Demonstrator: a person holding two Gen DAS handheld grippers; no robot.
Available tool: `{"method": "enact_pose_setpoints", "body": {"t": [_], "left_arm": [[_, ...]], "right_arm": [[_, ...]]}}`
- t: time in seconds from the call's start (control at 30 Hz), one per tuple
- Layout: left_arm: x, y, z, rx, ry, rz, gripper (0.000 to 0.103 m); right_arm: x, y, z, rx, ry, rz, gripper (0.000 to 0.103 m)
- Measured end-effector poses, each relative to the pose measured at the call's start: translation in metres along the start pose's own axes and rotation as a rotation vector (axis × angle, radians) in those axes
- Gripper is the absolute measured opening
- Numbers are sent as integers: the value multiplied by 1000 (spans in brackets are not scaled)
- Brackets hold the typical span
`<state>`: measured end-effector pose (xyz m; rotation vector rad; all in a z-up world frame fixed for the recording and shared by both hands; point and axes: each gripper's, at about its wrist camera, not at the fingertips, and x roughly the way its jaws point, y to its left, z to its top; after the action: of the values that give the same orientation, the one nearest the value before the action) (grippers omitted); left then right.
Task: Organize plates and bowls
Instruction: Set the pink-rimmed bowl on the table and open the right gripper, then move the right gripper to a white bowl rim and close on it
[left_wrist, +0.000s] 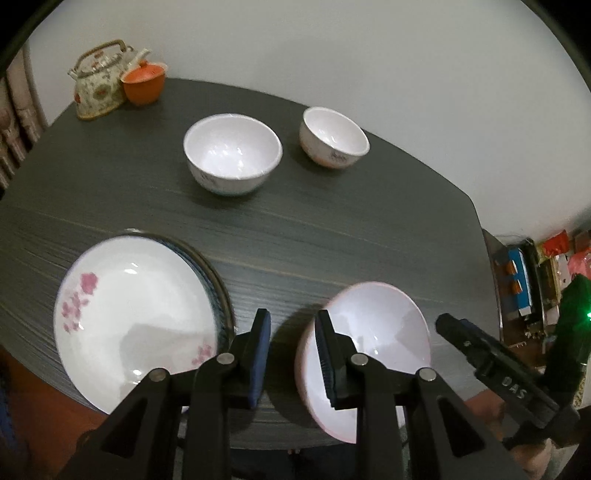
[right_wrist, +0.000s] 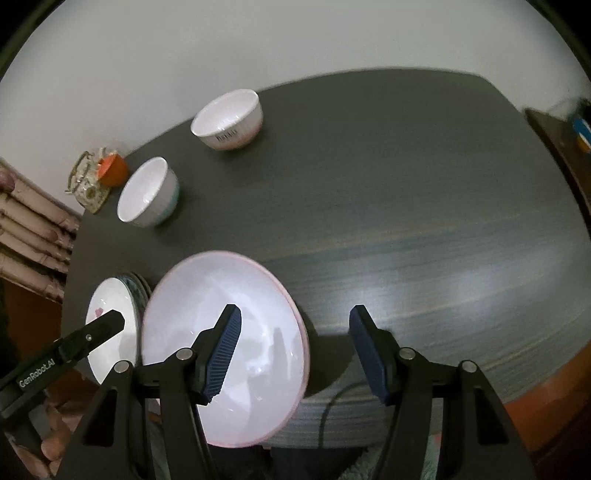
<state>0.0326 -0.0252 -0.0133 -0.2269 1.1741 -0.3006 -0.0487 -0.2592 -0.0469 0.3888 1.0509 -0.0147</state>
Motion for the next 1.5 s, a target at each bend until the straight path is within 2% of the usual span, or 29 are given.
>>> {"method": "enact_pose_setpoints", "body": {"t": [0.17, 0.33, 0.63, 0.87, 1.17, 1.33, 1.5], "left_arm": [[-7, 18, 14, -42, -19, 50, 26], [-14, 43, 29, -104, -29, 93, 26], [-12, 76, 65, -178, -28, 153, 26], [2, 99, 96, -211, -11, 132, 26], [33, 113, 135, -247, 7, 79, 26], [57, 115, 147, -234, 25, 49, 26], [81, 119, 153, -234, 62, 63, 26]], "right_arm": [[-10, 22, 15, -80, -33, 32, 58], [-9, 49, 30, -139, -30, 60, 58], [4, 91, 56, -227, 14, 108, 58], [26, 117, 91, -233, 46, 129, 58], [67, 146, 130, -229, 82, 109, 56], [97, 154, 141, -205, 127, 119, 50], [124, 159, 144, -197, 161, 90, 46]]}}
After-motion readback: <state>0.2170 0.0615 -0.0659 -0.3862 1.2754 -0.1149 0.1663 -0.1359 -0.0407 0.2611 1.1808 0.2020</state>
